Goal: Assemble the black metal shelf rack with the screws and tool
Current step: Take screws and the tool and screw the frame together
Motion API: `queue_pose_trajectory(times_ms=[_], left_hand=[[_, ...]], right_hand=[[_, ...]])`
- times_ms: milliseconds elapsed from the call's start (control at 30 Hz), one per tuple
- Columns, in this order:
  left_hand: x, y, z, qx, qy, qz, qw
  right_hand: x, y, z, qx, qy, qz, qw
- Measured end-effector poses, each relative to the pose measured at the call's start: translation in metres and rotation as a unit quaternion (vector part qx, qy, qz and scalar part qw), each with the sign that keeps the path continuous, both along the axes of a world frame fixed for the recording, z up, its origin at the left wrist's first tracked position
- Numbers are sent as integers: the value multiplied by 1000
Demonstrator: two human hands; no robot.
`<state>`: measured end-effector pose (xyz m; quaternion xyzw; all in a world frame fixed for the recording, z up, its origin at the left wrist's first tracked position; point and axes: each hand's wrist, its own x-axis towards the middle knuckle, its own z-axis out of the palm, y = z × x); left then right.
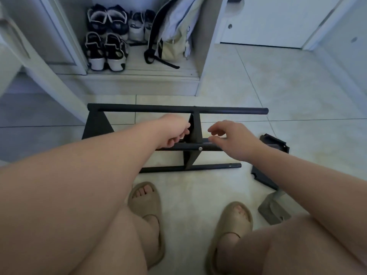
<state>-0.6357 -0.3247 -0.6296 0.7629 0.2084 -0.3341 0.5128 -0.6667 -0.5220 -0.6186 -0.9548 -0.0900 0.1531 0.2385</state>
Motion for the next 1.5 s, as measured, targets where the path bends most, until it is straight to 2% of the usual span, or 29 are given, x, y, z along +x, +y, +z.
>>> queue_pose_trajectory(times_ms=[100, 167, 267, 400, 467, 800, 967, 1067, 1133, 1300, 1500], left_hand=[[16, 1, -13, 140, -112, -127, 976], [24, -3, -23, 191, -148, -179, 954], [35, -8, -41, 214, -159, -204, 942], [47, -17, -59, 187, -144, -199, 951], [50, -22, -68, 176, -142, -227, 948], [45, -25, -73, 99, -63, -218, 969], [35, -27, -69, 70, 19, -257, 964], [28, -26, -67, 57, 72, -289, 953], [26, -26, -66, 56, 103, -313, 943], [29, -28, -66, 49, 138, -336, 930], [37, -28, -72, 23, 170, -341, 924]], right_hand=[[13, -2, -21, -102, 65, 35, 992], [21, -3, -33, -145, 90, 46, 984], [30, -6, -49, -110, 125, 42, 985], [36, -6, -68, -81, 122, 49, 988], [36, -6, -75, -75, 107, 44, 990], [31, -8, -76, -93, 81, 84, 989], [10, -7, -73, -108, 87, 145, 980], [-6, -5, -73, -168, 79, 163, 969], [-14, -6, -75, -211, 41, 158, 964], [-17, -12, -76, -236, -110, 135, 956], [3, -16, -82, -259, -65, 170, 949]])
